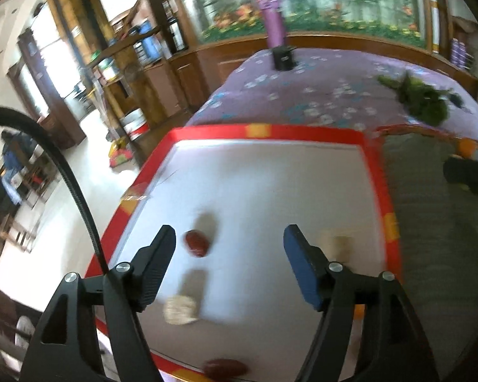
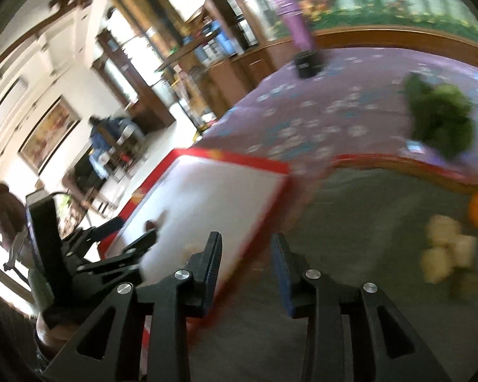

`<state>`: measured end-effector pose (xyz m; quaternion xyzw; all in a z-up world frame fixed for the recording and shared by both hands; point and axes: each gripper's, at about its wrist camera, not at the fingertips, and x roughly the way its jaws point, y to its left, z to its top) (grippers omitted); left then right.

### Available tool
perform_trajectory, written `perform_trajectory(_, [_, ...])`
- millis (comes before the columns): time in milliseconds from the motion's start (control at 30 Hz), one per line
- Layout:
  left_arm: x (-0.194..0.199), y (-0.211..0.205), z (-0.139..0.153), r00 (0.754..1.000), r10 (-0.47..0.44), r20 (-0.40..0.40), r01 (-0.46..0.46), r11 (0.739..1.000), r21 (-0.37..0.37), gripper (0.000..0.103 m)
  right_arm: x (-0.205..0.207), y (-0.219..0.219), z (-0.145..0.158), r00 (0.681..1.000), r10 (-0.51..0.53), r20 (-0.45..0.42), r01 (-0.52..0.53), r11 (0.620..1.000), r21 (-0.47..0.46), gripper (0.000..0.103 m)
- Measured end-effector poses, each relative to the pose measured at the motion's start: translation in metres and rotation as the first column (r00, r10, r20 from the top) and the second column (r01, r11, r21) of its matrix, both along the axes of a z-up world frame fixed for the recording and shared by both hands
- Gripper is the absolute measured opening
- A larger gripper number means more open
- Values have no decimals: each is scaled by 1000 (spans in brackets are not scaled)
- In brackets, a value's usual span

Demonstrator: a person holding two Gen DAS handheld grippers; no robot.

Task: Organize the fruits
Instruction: 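Open both tools to drop the items and move back over the mat, then grasp a brown round fruit with right tool while left tool grasps a white cube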

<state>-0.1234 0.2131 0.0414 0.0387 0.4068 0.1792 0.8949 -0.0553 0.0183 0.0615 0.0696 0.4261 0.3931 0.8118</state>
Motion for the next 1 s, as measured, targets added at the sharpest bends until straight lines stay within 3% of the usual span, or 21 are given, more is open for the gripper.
perform_trajectory(200, [8, -62, 18, 983, -182, 22, 182, 983, -6, 70, 19, -106, -3, 984, -179, 0, 179, 984, -18, 36])
perform_trajectory(433, [21, -129, 16, 944, -329, -12, 329, 944, -2, 71, 21, -174, -22, 964, -264, -35, 261, 963, -72, 37])
perform_trajectory(600, [26, -158, 11, 928, -371, -45, 371, 929, -1, 71, 19, -177, -29, 974, -222, -43, 218, 972, -88, 37])
perform_trajectory(833, [40, -169, 11, 925, -374, -69, 375, 927, 9, 71, 35, -138, -38, 985, -171, -39, 163, 973, -163, 41])
perform_trajectory(933, [51, -171, 11, 926, -369, -82, 371, 929, 2, 71, 40, -121, -47, 986, -168, 19, 167, 955, -245, 32])
perform_trajectory(967, [55, -173, 11, 922, -378, -83, 378, 926, -9, 71, 38, -120, -46, 985, -164, 51, 172, 951, -257, 22])
perform_trajectory(1000, [58, -175, 10, 919, -385, -84, 384, 923, -20, 70, 37, -119, -46, 984, -162, 71, 175, 944, -278, 23])
